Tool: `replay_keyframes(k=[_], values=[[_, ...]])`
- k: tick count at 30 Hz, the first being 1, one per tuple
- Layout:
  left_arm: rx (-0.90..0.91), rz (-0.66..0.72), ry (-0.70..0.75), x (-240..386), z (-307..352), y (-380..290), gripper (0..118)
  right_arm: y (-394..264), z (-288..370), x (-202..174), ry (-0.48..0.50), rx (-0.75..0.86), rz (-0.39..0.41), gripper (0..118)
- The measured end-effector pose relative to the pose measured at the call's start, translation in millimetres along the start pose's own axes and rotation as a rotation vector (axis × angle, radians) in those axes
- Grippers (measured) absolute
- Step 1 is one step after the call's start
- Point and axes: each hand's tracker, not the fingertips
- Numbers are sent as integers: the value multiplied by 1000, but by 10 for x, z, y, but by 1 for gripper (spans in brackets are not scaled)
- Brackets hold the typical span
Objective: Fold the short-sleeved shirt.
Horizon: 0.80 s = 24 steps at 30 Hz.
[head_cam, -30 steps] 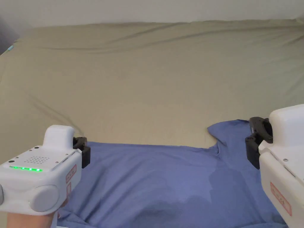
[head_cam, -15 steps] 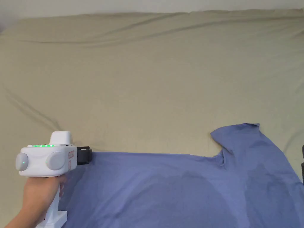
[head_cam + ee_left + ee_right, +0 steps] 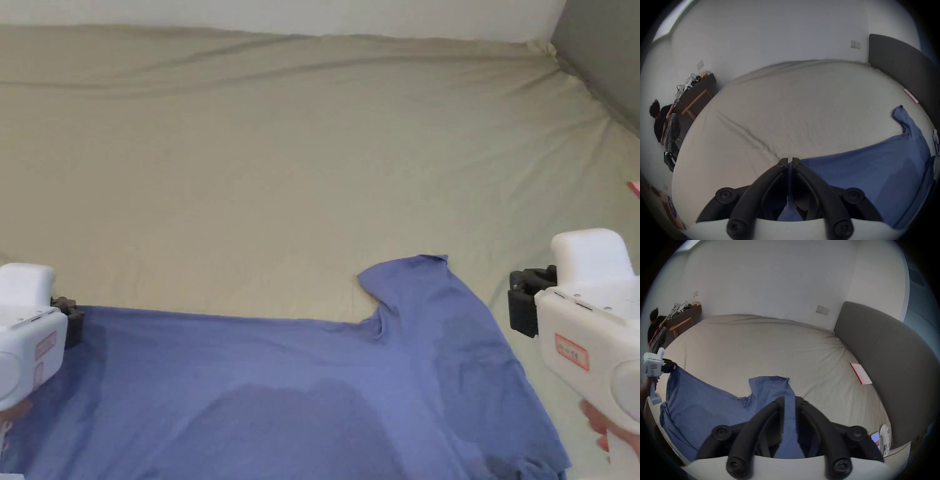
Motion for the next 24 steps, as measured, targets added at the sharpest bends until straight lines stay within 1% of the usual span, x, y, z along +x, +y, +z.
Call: replay_keyframes(k=[1,3,4,5,6,7,9,10,11,12,13,14,15,16,17,18,19,20,21,22,23,24], values=[[12,-2,-2,-9,101,11,1,11,-87,37,14,-37,-6,43],[40,-2,-5,-27,296,34,1,9,-392,124,57,-145,-2,97],[49,-6,-9,-31,375,29,1,-13,-563,163,112,-205,-18,108],[56,-7,-8,-32,463,16,1,-55,-747,200,144,-283,-28,108],[63,-9,-9,-33,551,-5,1,-125,-909,227,132,-305,-38,108],[66,-11,-10,-37,575,-16,1,-186,-1037,241,104,-324,-34,108],[69,-5,-14,-40,692,-82,1,-341,-1351,269,36,-372,10,108],[67,-4,-15,-37,731,-120,1,-405,-1466,276,21,-398,23,108],[62,-2,-17,-35,732,-149,1,-476,-1595,300,39,-420,18,108],[55,-2,-18,-33,749,-188,1,-560,-1702,332,89,-447,-22,108],[52,-6,-14,-29,767,-231,1,-615,-1777,349,82,-472,-55,108],[47,-9,-10,-22,762,-264,1,-655,-1818,352,57,-475,-69,108],[37,-16,-6,-20,747,-289,1,-684,-1831,350,60,-468,-60,108],[30,-17,-3,-22,743,-316,1,-716,-1837,347,67,-471,-59,105],[24,-17,1,-26,735,-342,1,-732,-1822,314,78,-471,-55,98],[17,-13,3,-30,720,-358,1,-730,-1799,287,139,-451,-82,82],[10,-3,0,-37,706,-369,1,-712,-1754,266,159,-445,-90,67],[7,5,-4,-45,702,-386,1,-685,-1717,241,197,-434,-79,49],[2,11,-3,-51,697,-401,1,-666,-1683,214,234,-410,-49,15],[-1,18,-2,-56,693,-414,1,-641,-1649,195,200,-391,7,6],[-6,28,1,-51,687,-414,1,-605,-1591,182,165,-390,41,6],[-7,31,1,-54,698,-413,1,-562,-1524,190,174,-389,48,6]])
